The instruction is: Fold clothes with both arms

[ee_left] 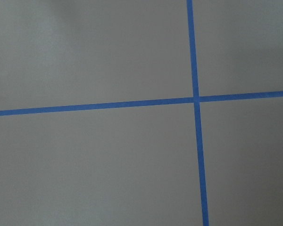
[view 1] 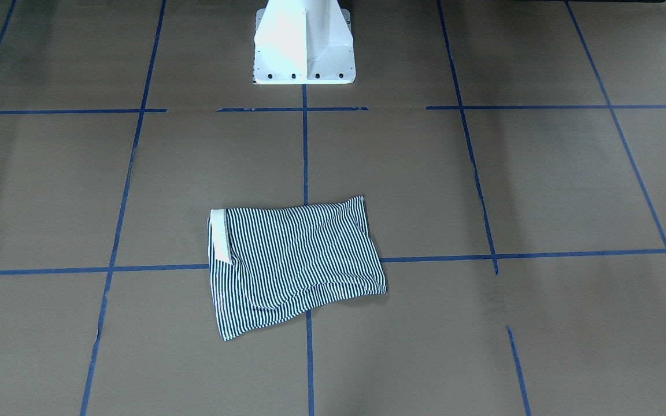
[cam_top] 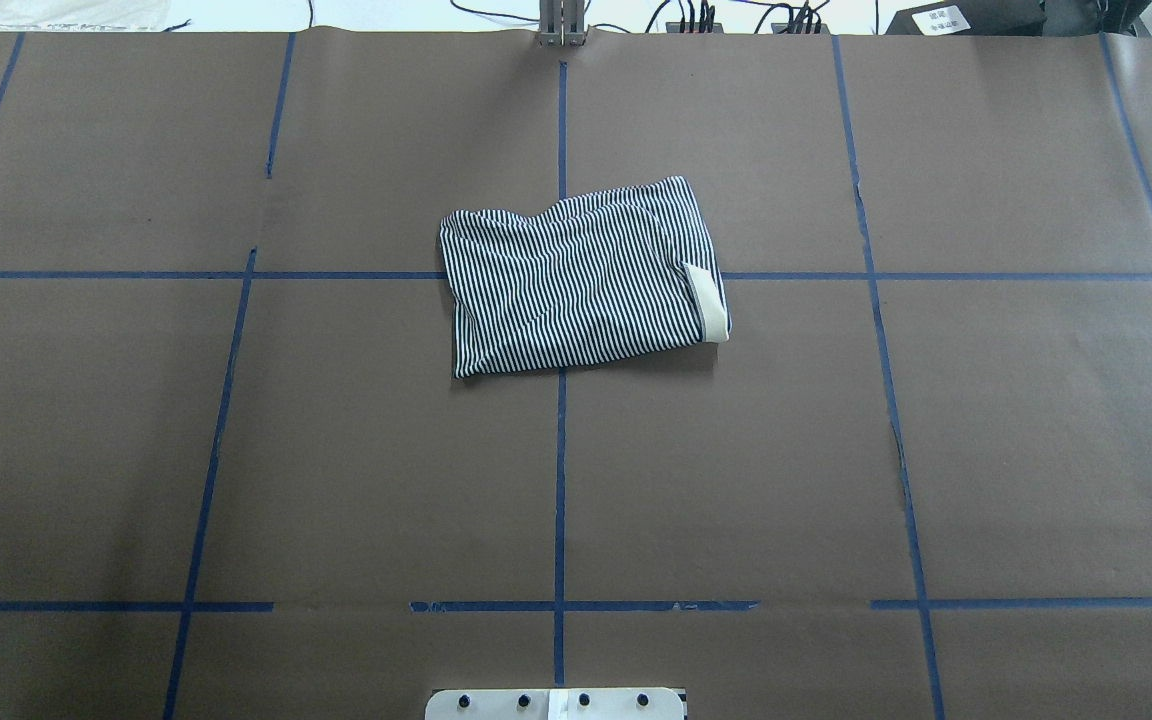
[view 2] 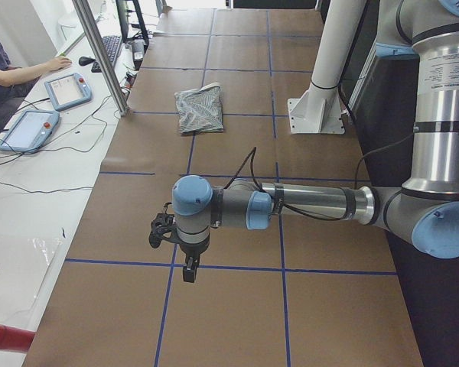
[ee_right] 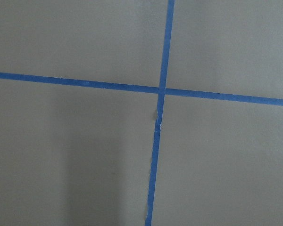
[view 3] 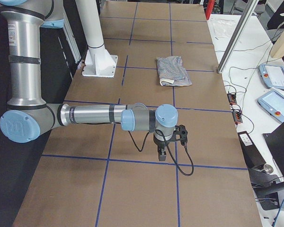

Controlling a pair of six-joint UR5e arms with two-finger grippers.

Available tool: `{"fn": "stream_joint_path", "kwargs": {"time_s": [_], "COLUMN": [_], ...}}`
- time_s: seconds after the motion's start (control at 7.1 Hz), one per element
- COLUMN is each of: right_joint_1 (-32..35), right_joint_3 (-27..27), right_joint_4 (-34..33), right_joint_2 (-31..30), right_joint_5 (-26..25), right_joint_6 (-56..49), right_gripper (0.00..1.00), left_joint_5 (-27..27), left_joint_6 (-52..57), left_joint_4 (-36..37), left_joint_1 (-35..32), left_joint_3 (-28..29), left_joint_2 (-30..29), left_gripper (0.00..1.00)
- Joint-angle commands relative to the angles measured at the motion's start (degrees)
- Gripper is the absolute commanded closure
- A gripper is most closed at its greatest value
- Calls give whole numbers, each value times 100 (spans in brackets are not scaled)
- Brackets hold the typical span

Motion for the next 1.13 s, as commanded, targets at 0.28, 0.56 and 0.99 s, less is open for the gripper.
{"fn": "stream_joint_path", "kwargs": {"time_s": [0.28,0.56,0.99], "right_joint_1": [0,0,0], "right_joint_3": [-16,-34,-34], "right_joint_4": [3,4,12], "right_joint_2": [-5,-5,-5], "right_joint_5": [301,302,302], "right_joint_6": [-20,-29,-38], "right_gripper": [0,0,0], "left_joint_5": [-3,-12,-12], "left_joint_6": [39,39,30], "left_joint_4": [-1,-9,-18], "left_joint_1": [0,0,0], "left_joint_3": [32,32,41], "left_joint_2": [-8,-8,-8], "left_gripper": [0,0,0]}}
